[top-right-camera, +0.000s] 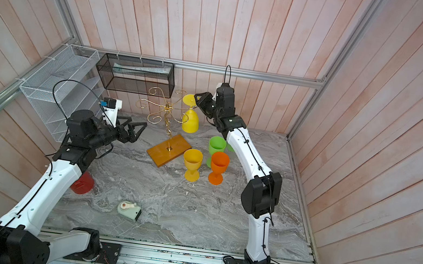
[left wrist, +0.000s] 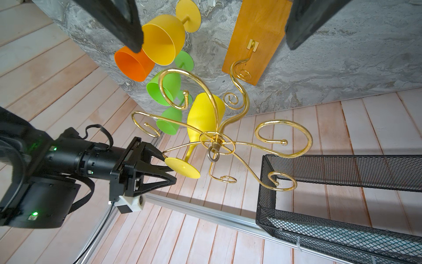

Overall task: Take the wine glass off the wine glass rack
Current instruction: Pick up the wine glass from the wine glass rack.

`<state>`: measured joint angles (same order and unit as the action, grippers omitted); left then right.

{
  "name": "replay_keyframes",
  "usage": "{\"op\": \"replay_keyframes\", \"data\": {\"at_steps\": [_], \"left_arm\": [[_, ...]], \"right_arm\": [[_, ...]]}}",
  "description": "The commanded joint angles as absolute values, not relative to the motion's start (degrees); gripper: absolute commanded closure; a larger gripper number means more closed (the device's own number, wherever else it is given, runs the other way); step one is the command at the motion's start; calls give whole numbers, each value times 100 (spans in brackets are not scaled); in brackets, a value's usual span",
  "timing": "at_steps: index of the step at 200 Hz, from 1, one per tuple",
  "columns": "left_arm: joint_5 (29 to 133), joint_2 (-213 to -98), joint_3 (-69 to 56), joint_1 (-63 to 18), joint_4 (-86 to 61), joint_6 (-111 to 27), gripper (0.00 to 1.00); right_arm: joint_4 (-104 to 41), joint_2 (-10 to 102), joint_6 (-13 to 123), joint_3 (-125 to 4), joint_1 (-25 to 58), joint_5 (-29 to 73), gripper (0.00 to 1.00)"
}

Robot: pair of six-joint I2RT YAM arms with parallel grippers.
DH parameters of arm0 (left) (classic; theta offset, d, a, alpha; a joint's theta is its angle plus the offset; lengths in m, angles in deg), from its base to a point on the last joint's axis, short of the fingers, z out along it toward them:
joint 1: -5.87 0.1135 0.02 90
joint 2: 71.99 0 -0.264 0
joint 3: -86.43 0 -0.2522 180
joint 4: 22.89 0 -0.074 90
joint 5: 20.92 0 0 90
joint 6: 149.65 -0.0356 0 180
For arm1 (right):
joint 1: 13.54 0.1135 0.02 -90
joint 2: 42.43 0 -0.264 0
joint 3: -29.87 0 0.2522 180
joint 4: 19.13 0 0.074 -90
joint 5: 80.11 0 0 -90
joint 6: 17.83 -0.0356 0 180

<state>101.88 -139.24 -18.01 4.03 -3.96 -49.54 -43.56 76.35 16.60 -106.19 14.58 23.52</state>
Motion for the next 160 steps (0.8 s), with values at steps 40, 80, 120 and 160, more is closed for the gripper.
{"op": "replay_keyframes", "data": {"at_steps": [40,80,120,160], "left_arm": [[10213,-13975,-1734,378,-386,-4928,1],[10204,-13984,-1726,382,-377,-4919,1],[10196,-13995,-1723,385,-370,-4919,1],[10187,-13989,-1706,383,-346,-4919,1]], "right_arm": [[-4357,7587,1864,-10847,1521,2195,61],[-4403,7629,1974,-11011,1551,2086,60],[-4505,7728,2014,-11169,1588,2088,60],[-4532,7703,2014,-11093,1616,2091,61]]}}
